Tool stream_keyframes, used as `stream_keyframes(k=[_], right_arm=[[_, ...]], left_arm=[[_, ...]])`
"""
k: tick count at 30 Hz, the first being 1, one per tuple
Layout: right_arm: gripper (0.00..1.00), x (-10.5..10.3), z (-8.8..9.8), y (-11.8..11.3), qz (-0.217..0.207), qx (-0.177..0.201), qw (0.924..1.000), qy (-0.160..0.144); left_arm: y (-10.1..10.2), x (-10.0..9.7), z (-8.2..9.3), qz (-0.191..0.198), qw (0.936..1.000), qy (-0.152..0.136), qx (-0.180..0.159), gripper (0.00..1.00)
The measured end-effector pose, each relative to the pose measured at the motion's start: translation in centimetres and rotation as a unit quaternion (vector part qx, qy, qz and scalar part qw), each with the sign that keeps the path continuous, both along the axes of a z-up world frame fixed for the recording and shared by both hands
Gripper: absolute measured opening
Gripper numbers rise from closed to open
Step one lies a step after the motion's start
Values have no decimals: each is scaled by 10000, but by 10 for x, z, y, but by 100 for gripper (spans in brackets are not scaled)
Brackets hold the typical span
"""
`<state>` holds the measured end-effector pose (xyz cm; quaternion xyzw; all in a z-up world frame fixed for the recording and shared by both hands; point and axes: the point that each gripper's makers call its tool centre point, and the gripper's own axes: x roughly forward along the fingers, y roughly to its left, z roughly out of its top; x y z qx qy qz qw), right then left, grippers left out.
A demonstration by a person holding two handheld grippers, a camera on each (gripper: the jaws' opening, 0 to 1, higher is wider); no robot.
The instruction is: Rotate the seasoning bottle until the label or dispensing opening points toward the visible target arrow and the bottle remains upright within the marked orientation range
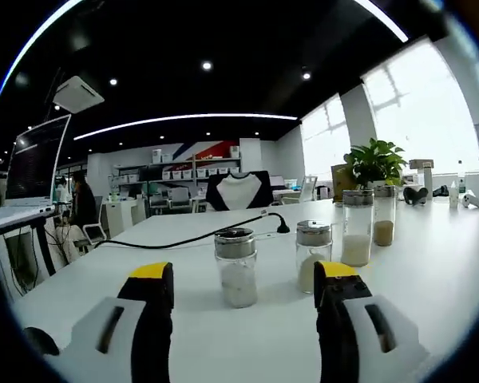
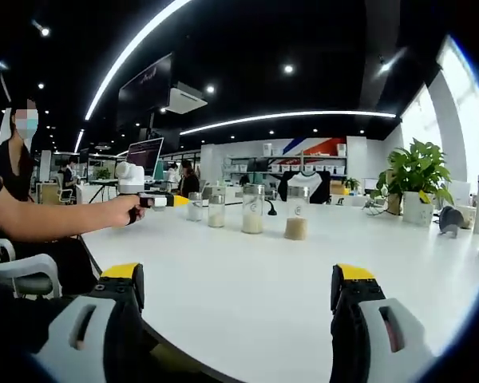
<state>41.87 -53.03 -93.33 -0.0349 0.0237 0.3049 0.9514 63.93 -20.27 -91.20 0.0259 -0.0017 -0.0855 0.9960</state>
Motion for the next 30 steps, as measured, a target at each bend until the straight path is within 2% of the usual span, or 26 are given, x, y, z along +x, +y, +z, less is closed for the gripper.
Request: stream_keyframes(k=[2, 3, 7, 9, 13, 14, 16, 19, 21, 22, 23, 25, 27, 30], right_arm=[[99, 1, -2, 0, -7, -13, 10000, 23], [99, 1, -3, -1, -7, -6, 10000, 41], [99, 2, -5, -1, 7, -3, 10000, 72], [99, 2, -8, -1, 5, -1, 9999, 101], [99, 1, -6, 4, 168, 496, 9983, 272], [97, 2, -7, 3, 163, 517, 9981, 294], [96, 3, -5, 2, 135, 553, 9980, 270], [96, 3, -5, -1, 119, 581, 9979, 265], [96, 5, -6, -4, 82, 585, 9979, 279], [96, 5, -7, -6, 53, 600, 9978, 290], [96, 6, -7, -6, 49, 604, 9977, 293], [97, 5, -6, -7, 61, 590, 9979, 275], [99, 3, -5, -2, 203, 395, 9989, 154], [99, 2, -4, 2, 257, 249, 9993, 88]], left_arm=[[0, 6, 2, 12, 9998, -143, 130, 72], [1, 8, 1, 40, 9998, -108, 155, 72], [2, 14, 1, 29, 9999, -92, -105, 65], [0, 17, 2, -11, 9999, -160, -58, 63], [-7, 27, 2, -160, 9998, -107, -89, 58], [-7, 29, 0, -156, 9998, -61, -43, 57], [-2, 36, 3, -20, 9998, -197, 67, 57], [-3, 47, -1, -60, 9999, -24, -79, 58], [-6, 51, 0, -96, 9999, -34, 24, 58], [-3, 54, -2, -8, 9997, 21, 234, 58], [-2, 54, -3, 26, 9997, 45, 234, 57], [2, 56, 0, 66, 10000, 3, 54, 54], [5, 57, 2, 75, 9999, -45, -53, 51], [7, 61, 4, -50, 9996, -36, -261, 48]])
